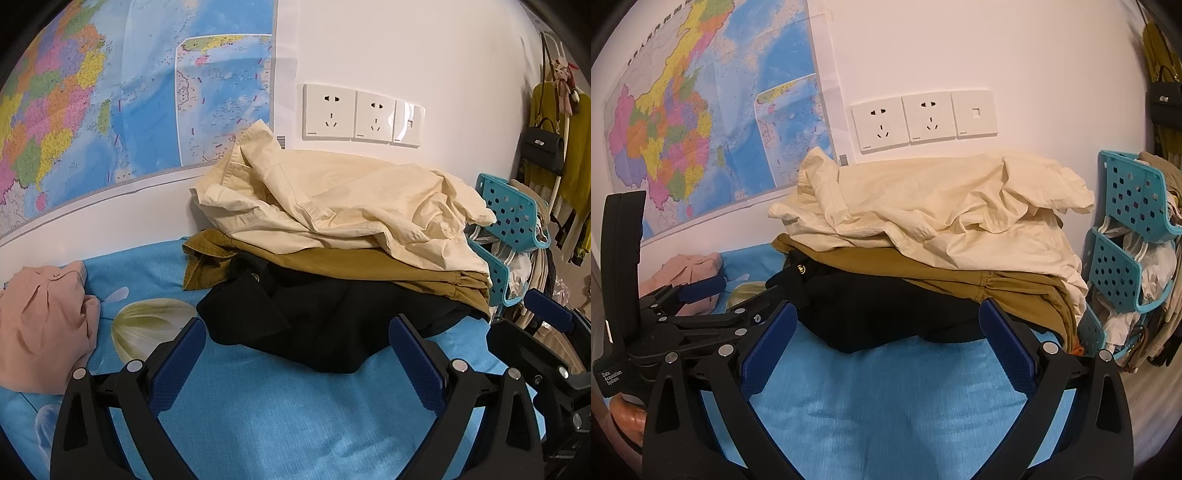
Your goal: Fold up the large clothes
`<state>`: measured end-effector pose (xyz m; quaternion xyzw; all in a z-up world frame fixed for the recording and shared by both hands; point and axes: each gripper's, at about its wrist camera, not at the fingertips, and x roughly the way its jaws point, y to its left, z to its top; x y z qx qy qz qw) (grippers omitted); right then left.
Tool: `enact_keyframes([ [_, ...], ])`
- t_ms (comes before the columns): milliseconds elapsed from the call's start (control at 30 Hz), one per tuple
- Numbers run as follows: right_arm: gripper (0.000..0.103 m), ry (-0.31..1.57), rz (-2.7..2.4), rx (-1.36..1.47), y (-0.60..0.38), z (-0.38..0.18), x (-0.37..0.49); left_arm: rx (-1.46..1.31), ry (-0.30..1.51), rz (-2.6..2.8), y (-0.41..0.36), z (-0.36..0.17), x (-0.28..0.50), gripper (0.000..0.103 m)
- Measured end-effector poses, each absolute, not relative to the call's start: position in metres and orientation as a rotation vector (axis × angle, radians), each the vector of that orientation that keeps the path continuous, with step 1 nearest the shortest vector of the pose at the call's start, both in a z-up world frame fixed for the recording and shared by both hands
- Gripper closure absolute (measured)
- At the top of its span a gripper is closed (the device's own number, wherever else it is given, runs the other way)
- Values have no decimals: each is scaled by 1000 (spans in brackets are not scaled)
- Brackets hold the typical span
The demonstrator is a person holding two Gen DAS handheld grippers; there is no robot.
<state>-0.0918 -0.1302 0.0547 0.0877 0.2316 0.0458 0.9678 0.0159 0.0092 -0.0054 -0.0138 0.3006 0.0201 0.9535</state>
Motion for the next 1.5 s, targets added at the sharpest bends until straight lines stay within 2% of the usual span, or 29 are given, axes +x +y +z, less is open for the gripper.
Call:
enact_keyframes([
  [467,6,464,115,127,-126,60,-71,-70,648,50,25,-7,36,7],
  [1000,7,630,262,-158,-74,53,110,-141,734,174,106,-35,105,7],
  [1033,10,650,274,-169,-72,50,116,-141,735,179,108,-36,107,7],
  [1133,36,671,316,-201,-73,44,123,-141,741,179,112,-39,112,7],
  [1200,72,655,367,-211,-76,50,112,-139,740,173,114,-40,115,7],
  [1300,94,610,418,-230,-84,68,85,-134,734,161,116,-39,119,7],
  [1500,94,515,408,-139,-127,105,58,-140,697,115,117,-36,125,7],
])
